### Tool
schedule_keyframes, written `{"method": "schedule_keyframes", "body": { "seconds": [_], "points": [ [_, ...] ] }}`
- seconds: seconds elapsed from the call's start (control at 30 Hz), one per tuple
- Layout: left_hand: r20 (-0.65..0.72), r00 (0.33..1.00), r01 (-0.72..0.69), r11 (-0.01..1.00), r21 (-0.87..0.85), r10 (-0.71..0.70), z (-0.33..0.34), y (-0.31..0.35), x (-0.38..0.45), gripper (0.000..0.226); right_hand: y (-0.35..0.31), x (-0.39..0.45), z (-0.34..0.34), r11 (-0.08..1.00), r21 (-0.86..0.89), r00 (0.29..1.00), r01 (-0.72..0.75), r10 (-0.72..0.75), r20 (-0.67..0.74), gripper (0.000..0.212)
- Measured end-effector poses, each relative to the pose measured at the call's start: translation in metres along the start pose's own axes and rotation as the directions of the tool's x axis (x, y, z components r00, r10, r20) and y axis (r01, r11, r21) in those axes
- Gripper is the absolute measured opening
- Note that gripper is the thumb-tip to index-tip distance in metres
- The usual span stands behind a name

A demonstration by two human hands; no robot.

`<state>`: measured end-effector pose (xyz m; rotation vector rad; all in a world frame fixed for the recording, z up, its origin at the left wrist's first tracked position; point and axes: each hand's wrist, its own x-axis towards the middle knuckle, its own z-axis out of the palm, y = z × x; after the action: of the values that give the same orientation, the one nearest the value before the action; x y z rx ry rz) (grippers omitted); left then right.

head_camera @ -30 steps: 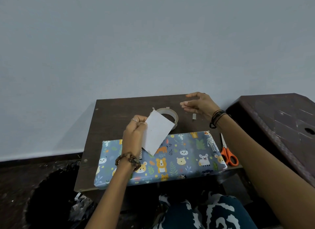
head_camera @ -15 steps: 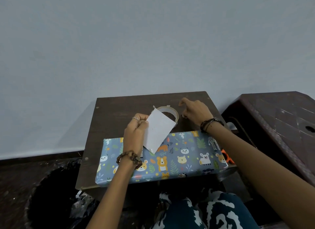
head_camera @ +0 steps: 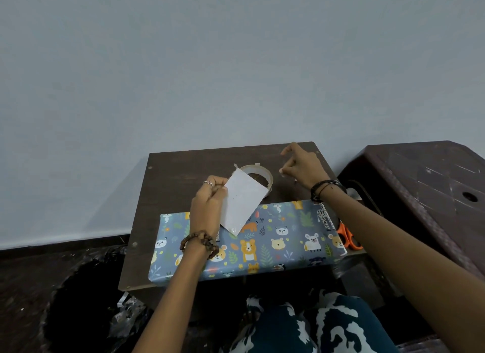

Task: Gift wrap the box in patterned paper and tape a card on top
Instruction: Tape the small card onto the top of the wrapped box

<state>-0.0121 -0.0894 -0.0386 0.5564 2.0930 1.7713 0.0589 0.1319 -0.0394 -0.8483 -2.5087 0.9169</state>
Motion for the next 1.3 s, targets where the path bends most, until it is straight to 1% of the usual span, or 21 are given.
{"method": "schedule_keyframes", "body": {
  "seconds": [0.07,0.1,0.17,0.2,0.23,0.27,0.33,0.4,0.5,0.53,0.6,0.67,0.73,0.83,0.97,1.03,1.07,1.1,1.17,1.23,1.3],
  "points": [
    [0.007,1.0,-0.006,1.0,0.004,0.006,0.0,0.0,-0.001,0.014,-0.004,0.002,0.004,0.975,-0.204,0.996,0.086,-0.084,0.016,0.028],
    [0.01,1.0,-0.011,1.0,0.004,0.011,0.0,0.0,-0.001,0.013,-0.006,0.003,0.005,0.928,-0.344,0.989,0.146,-0.144,0.031,0.029],
    [0.006,1.0,-0.015,1.0,0.005,0.015,0.0,-0.001,0.0,0.02,-0.01,0.005,0.009,0.769,-0.588,0.966,0.252,-0.237,0.104,0.034],
    [0.003,1.0,-0.014,1.0,0.013,0.014,0.0,-0.002,0.001,0.025,-0.011,0.005,0.011,0.704,-0.652,0.958,0.282,-0.246,0.149,0.037],
    [0.002,1.0,-0.012,1.0,0.022,0.012,0.0,-0.001,0.001,0.028,-0.011,0.005,0.013,0.679,-0.672,0.955,0.296,-0.236,0.182,0.038],
    [0.004,1.0,-0.01,1.0,0.028,0.01,0.0,-0.001,0.001,0.029,-0.01,0.005,0.015,0.706,-0.647,0.957,0.289,-0.213,0.195,0.04],
    [0.005,1.0,-0.008,0.999,0.033,0.008,0.0,-0.001,0.002,0.029,-0.006,0.006,0.017,0.832,-0.506,0.972,0.228,-0.159,0.175,0.04],
    [0.001,1.0,-0.007,0.999,0.033,0.007,0.0,-0.002,0.002,0.03,-0.005,0.004,0.014,0.911,-0.37,0.979,0.179,-0.127,0.163,0.04],
    [-0.005,1.0,-0.001,0.999,0.034,0.001,0.001,-0.003,0.001,0.029,-0.003,-0.002,0.005,0.942,-0.29,0.966,0.17,-0.101,0.24,0.039],
    [-0.007,1.0,0.001,0.999,0.037,0.0,0.0,-0.002,0.001,0.029,-0.002,-0.005,0.002,0.957,-0.255,0.961,0.139,-0.069,0.268,0.037],
    [-0.001,1.0,0.0,0.999,0.042,0.0,0.0,-0.002,0.001,0.03,0.0,-0.011,-0.005,0.994,-0.112,0.957,-0.001,0.033,0.289,0.039],
    [0.011,1.0,0.0,0.998,0.057,0.0,0.0,-0.001,0.0,0.031,0.003,-0.014,-0.01,0.989,0.063,0.962,-0.134,0.114,0.249,0.044],
    [0.027,1.0,-0.007,0.996,0.087,0.005,0.0,0.0,-0.001,0.032,0.007,-0.017,-0.013,0.962,0.189,0.968,-0.195,0.158,0.194,0.041],
    [0.042,0.999,-0.001,0.996,0.086,-0.003,-0.001,0.0,-0.001,0.03,0.011,-0.019,-0.009,0.939,0.271,0.975,-0.212,0.183,0.126,0.034],
    [0.045,0.999,-0.002,0.995,0.102,-0.003,-0.001,-0.001,-0.001,0.029,0.013,-0.016,-0.001,0.921,0.338,0.98,-0.195,0.192,0.042,0.031],
    [0.048,0.999,-0.009,0.994,0.107,0.004,-0.001,-0.001,-0.001,0.03,0.012,-0.012,0.002,0.921,0.345,0.981,-0.182,0.192,0.005,0.03],
    [0.049,0.999,-0.012,0.994,0.108,0.007,-0.001,-0.001,-0.001,0.03,0.011,-0.01,0.004,0.933,0.317,0.983,-0.168,0.182,-0.015,0.029],
    [0.05,0.999,-0.013,0.994,0.109,0.007,-0.001,-0.001,-0.001,0.03,0.01,-0.008,0.005,0.955,0.258,0.987,-0.144,0.157,-0.031,0.028],
    [0.05,0.999,-0.01,0.994,0.11,0.005,-0.001,0.0,-0.001,0.029,0.007,-0.003,0.007,0.996,0.057,0.997,-0.074,0.075,-0.024,0.026],
    [0.047,0.999,-0.009,0.993,0.118,0.004,-0.001,0.0,-0.002,0.029,0.003,0.002,0.008,0.99,-0.137,1.0,0.014,-0.014,0.007,0.024],
    [0.048,0.999,-0.011,0.993,0.12,0.005,-0.001,0.0,-0.002,0.029,-0.003,0.007,0.01,0.971,-0.215,0.994,0.109,-0.106,0.026,0.023]
  ]
}}
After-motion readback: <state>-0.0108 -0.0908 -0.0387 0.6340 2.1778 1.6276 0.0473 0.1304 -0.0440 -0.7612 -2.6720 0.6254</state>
